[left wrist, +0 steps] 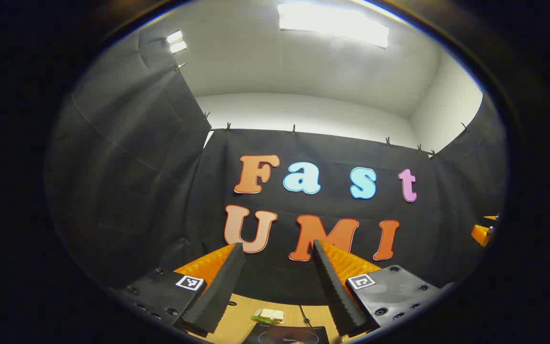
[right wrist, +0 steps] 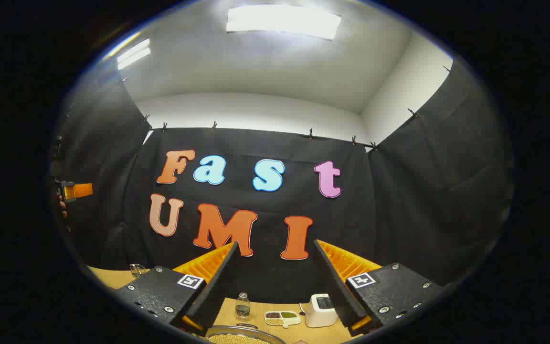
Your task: First push the handle of the pot to place it horizontally, then grasp the pot with both hands and set it on the induction cooktop.
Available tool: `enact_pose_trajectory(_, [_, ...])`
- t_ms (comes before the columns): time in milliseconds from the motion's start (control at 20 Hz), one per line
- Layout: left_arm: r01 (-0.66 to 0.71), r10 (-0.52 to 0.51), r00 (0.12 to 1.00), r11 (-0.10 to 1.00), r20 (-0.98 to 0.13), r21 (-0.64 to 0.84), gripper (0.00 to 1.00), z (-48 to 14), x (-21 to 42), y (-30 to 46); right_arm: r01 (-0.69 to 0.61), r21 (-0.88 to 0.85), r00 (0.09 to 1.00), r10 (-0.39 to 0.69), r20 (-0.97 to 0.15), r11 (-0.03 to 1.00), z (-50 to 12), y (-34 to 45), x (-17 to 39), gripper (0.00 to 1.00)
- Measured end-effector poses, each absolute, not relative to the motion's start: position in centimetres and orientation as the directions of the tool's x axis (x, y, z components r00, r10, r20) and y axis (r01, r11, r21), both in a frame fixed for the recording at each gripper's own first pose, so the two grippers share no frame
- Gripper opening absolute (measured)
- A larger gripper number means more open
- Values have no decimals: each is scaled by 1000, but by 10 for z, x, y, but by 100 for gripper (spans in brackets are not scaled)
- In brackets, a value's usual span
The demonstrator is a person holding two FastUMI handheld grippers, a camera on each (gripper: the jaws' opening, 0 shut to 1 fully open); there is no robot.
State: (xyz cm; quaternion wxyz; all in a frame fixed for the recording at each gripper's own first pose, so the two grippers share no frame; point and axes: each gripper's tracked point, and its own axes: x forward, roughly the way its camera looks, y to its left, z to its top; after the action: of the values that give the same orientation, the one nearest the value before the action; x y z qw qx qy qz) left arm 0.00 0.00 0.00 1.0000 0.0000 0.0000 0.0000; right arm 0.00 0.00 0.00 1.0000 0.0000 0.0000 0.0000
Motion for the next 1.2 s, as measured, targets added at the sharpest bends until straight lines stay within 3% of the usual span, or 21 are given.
enact_pose_trajectory(700, [15,-16,999,999,27,28,94,7,-11,-7,-49,19,998,49,-24,999,-8,5,2,95])
enact_pose_trajectory(1200, [52,-52,998,999,-36,2,94,-19,-14,-22,-61,15,995,62,-77,998,-28,1,-14,95])
